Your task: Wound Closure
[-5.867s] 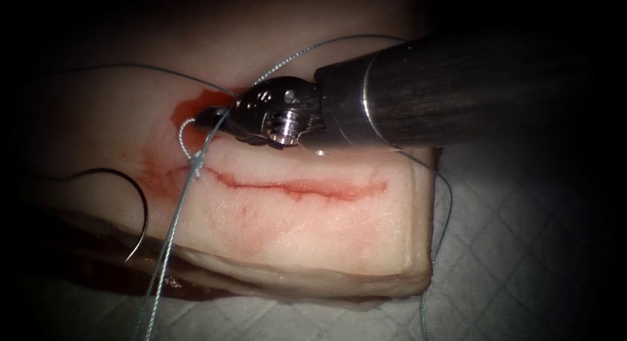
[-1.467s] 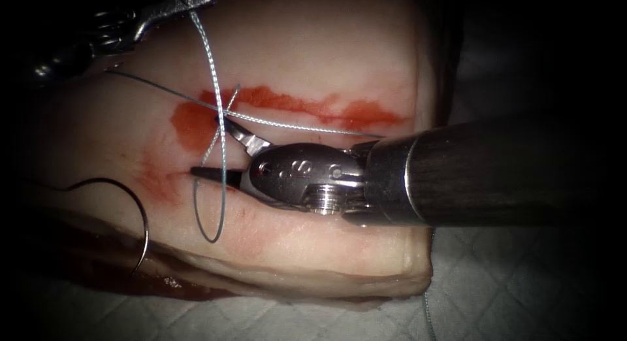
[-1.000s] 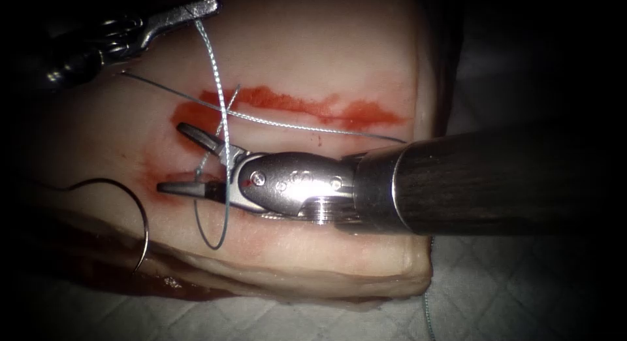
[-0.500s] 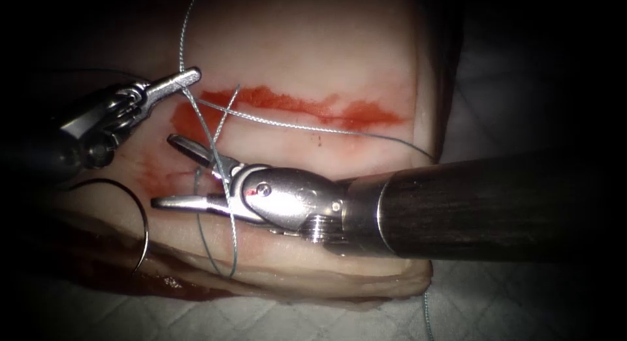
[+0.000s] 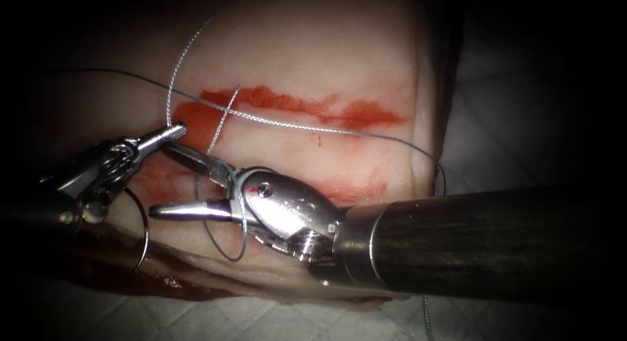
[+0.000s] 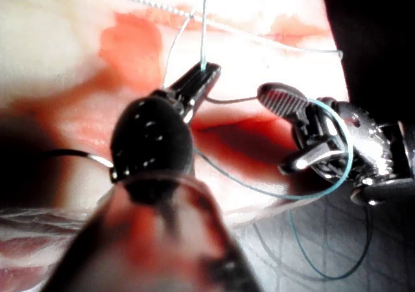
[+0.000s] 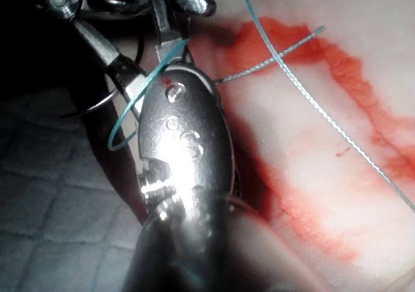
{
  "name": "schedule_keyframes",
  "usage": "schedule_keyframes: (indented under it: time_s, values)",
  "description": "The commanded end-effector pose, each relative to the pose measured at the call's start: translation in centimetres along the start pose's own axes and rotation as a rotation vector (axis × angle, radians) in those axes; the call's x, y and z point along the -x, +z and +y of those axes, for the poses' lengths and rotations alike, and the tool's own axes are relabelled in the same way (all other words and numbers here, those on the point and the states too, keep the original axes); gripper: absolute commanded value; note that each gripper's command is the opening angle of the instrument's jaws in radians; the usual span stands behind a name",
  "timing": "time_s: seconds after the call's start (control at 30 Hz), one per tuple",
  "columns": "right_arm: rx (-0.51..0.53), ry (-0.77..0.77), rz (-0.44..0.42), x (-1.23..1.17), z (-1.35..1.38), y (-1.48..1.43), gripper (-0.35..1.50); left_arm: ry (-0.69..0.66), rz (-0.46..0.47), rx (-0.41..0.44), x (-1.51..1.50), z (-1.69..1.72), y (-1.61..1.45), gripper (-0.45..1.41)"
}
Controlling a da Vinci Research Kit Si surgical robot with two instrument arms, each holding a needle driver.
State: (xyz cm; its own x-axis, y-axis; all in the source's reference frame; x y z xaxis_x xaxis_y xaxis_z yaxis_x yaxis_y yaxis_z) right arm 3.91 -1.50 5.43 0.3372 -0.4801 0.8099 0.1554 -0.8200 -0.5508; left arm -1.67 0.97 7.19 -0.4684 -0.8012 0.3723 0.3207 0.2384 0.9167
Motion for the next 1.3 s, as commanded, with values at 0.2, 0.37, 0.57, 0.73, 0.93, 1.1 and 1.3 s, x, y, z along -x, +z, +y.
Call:
schedule_keyframes:
  time_s: [0.2, 0.37, 0.57, 0.73, 0.93, 1.1, 1.3]
  values:
    - [-0.099, 0.016, -0.021, 0.05, -0.02, 0.19, 1.04, 0.010, -0.006, 0.001, -0.18, -0.06, -0.13, -0.45]
    - [-0.194, -0.003, -0.014, 0.17, -0.09, 0.19, 0.99, 0.009, -0.007, 0.004, -0.13, -0.12, -0.30, -0.45]
    - [-0.311, 0.031, -0.032, 0.24, -0.12, 0.15, 0.93, 0.010, -0.026, 0.027, -0.06, -0.12, -0.48, -0.45]
    - [-0.501, 0.004, -0.003, 0.31, -0.16, 0.16, 0.84, 0.015, -0.014, 0.007, -0.16, -0.25, -0.54, -0.45]
    - [-0.683, 0.055, 0.077, 0.24, -0.20, 0.19, 0.41, 0.016, 0.009, -0.047, -0.30, -0.40, -0.46, -0.45]
    - [-0.753, 0.068, 0.167, 0.10, -0.16, 0.24, 0.30, 0.014, 0.009, -0.059, -0.33, -0.49, -0.45, -0.45]
    - [-0.807, 0.078, 0.211, -0.16, -0.07, 0.23, 0.30, 0.012, 0.010, -0.063, -0.31, -0.48, -0.44, -0.45]
